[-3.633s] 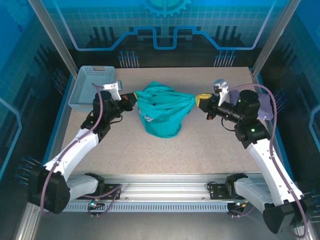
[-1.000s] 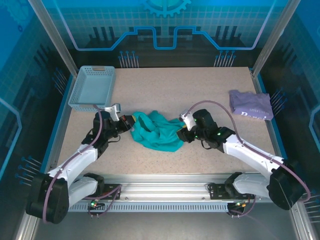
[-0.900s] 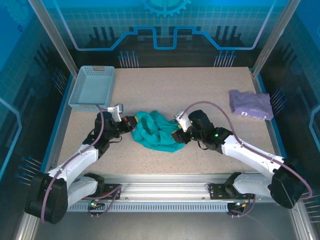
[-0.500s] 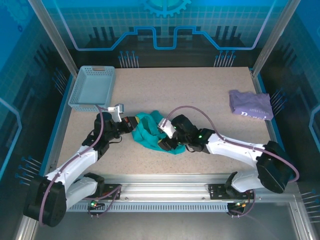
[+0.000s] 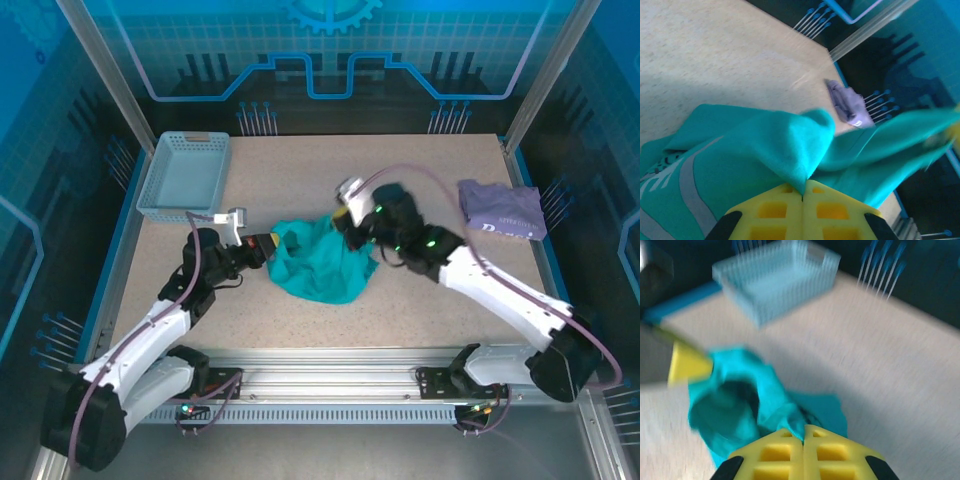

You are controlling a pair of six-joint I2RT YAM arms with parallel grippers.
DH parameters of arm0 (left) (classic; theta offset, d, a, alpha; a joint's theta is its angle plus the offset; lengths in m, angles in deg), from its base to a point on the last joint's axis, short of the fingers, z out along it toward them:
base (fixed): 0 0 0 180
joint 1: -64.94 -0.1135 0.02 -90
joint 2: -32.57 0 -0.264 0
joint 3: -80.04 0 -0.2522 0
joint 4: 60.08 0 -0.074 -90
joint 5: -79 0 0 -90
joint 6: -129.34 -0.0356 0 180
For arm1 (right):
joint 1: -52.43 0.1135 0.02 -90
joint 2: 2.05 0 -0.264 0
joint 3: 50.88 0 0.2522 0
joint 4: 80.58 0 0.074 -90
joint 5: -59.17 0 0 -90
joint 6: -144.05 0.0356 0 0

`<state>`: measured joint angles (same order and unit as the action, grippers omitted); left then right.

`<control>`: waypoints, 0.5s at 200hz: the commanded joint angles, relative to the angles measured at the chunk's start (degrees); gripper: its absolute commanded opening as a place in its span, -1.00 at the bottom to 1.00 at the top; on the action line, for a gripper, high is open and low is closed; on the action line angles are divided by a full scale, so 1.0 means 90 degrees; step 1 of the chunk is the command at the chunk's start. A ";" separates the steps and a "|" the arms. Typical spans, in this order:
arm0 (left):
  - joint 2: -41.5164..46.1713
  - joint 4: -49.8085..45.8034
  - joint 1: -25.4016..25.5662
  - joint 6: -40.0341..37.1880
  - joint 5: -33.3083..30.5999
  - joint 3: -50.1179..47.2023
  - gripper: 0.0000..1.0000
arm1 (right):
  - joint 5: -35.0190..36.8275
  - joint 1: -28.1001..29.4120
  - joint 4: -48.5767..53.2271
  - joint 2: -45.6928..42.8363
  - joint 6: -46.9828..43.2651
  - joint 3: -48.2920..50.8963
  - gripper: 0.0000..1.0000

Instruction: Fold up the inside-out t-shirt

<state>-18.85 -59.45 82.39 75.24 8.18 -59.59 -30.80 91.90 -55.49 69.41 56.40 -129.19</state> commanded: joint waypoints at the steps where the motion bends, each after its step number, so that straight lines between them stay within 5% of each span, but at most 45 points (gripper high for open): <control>1: 0.0542 0.0680 0.0143 0.0153 -0.0200 0.0171 -1.00 | -0.1060 -0.0544 -0.0104 -0.0519 0.0099 -0.0747 -1.00; 38: 0.0719 0.1562 0.0685 0.0258 -0.0905 -0.0361 -1.00 | -0.1734 -0.0992 -0.0241 -0.0421 0.0329 -0.0992 -1.00; 82: 0.0108 0.1086 0.0978 0.0091 -0.0872 -0.0467 -1.00 | -0.2405 -0.1204 0.0488 0.0562 0.0412 -0.1478 -1.00; 100: 0.0116 0.0137 0.0974 -0.0204 -0.1488 -0.0167 -1.00 | -0.2620 -0.1196 0.0666 0.1075 0.0495 -0.1726 -1.00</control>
<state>-18.39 -51.12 90.89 76.59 1.17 -63.34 -49.20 81.58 -53.58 74.68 59.24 -140.67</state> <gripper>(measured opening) 0.053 0.057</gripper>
